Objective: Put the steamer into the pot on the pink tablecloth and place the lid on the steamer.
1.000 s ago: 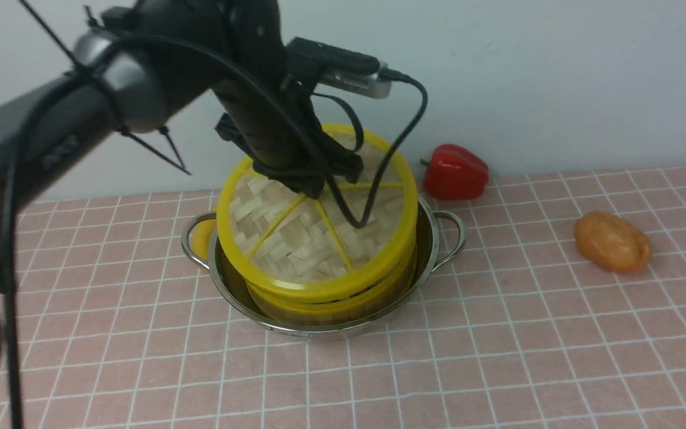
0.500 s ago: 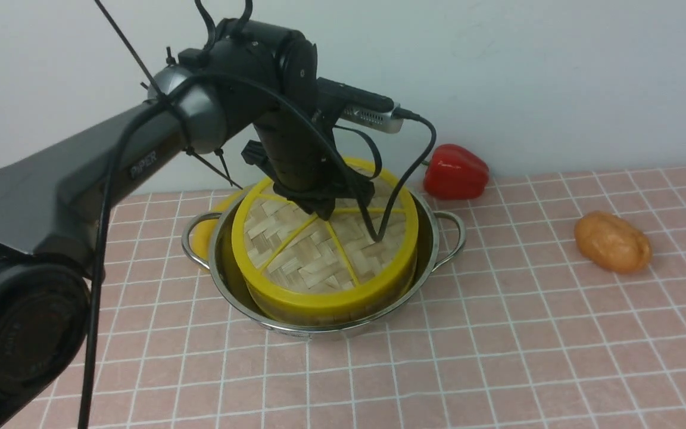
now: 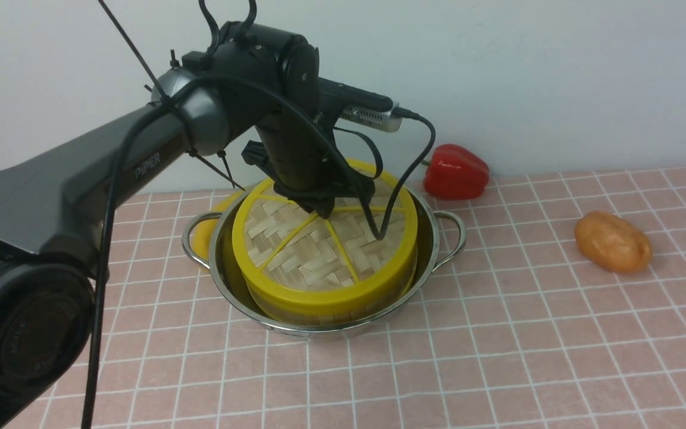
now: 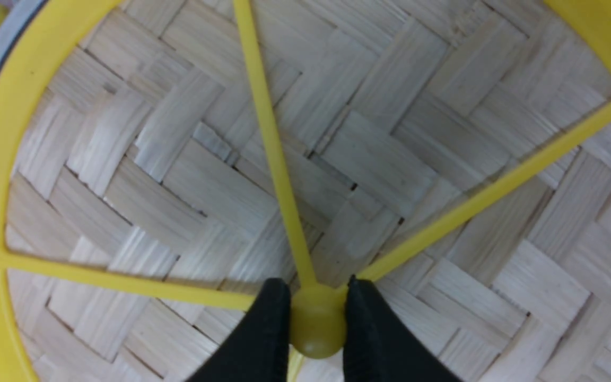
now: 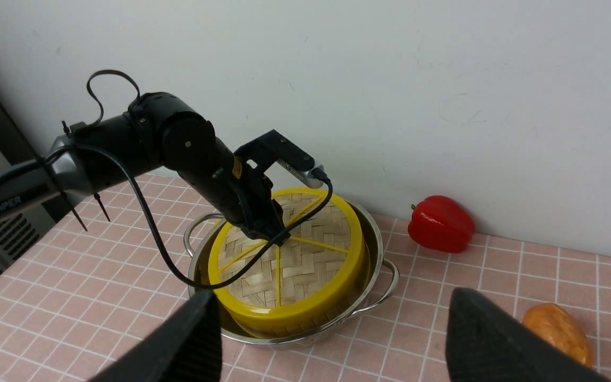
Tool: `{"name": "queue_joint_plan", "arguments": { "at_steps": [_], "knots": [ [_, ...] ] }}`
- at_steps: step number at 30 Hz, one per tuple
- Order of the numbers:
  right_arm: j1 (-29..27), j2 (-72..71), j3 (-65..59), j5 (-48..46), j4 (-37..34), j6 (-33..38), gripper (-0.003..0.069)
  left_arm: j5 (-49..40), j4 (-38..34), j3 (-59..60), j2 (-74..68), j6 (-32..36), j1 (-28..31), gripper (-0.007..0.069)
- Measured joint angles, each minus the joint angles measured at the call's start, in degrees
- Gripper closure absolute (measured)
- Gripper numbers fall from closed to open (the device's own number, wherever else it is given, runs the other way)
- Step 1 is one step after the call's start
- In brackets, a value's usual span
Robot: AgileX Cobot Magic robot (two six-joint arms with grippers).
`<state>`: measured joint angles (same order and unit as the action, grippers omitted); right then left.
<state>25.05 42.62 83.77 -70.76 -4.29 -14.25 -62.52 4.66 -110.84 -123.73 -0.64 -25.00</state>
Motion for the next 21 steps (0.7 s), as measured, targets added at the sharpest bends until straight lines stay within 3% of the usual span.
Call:
{"name": "queue_joint_plan", "arguments": {
  "at_steps": [8,16,19,21],
  "knots": [
    [0.0,0.0,0.0,0.0,0.0,0.0,0.0116,0.0,0.0,0.0,0.1,0.6,0.0,0.0475],
    [0.0,0.0,0.0,0.0,0.0,0.8,0.0116,-4.5,3.2,-7.5,6.9,2.2,0.0,0.0106],
    [0.0,-0.1,-0.3,0.1,0.6,3.4,0.0120,-6.1,3.4,-9.3,12.6,2.4,0.0,0.0048],
    [0.0,-0.7,-1.6,0.2,1.8,5.0,0.0140,-6.7,3.4,-9.5,16.5,2.4,0.0,0.0057]
  ]
}}
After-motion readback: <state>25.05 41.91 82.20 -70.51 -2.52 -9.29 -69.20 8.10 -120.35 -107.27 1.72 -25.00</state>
